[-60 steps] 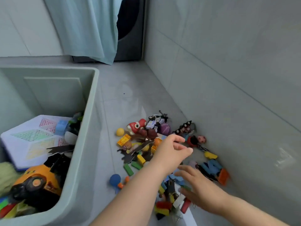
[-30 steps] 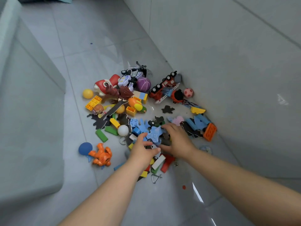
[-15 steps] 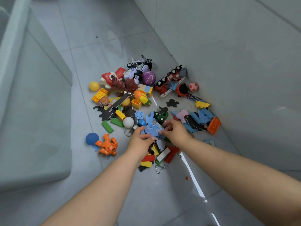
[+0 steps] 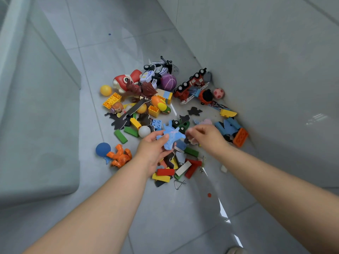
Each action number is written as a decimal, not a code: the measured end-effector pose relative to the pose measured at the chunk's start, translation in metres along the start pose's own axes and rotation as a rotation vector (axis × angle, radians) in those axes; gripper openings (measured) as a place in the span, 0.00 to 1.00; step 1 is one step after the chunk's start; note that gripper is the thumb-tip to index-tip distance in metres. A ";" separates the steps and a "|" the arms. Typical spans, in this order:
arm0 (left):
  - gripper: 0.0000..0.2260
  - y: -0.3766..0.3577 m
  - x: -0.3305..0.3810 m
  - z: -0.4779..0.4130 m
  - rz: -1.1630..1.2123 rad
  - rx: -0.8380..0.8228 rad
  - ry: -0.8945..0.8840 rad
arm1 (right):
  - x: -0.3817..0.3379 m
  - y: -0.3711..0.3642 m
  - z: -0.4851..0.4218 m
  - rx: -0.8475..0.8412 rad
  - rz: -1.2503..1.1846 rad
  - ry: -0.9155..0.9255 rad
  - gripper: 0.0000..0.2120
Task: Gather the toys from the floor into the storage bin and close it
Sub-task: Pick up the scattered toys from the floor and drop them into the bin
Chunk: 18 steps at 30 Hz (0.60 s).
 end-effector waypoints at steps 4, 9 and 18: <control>0.08 0.015 -0.016 -0.003 -0.031 0.085 0.064 | 0.029 -0.019 0.000 -0.079 0.592 0.022 0.16; 0.05 0.022 -0.021 0.001 0.021 0.054 0.079 | 0.026 -0.037 -0.007 0.002 0.787 0.141 0.24; 0.21 0.023 -0.028 -0.003 0.280 0.028 0.173 | 0.025 -0.011 -0.013 0.045 0.680 0.125 0.09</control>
Point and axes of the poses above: each hand's wrist, its own z-axis away from the middle knuckle, its own y-axis out of the back of the hand, x = y × z, the point moved 3 cm from there along -z, towards the middle knuckle, and after that the axes turned 14 degrees about -z, right-handed, at the moved point
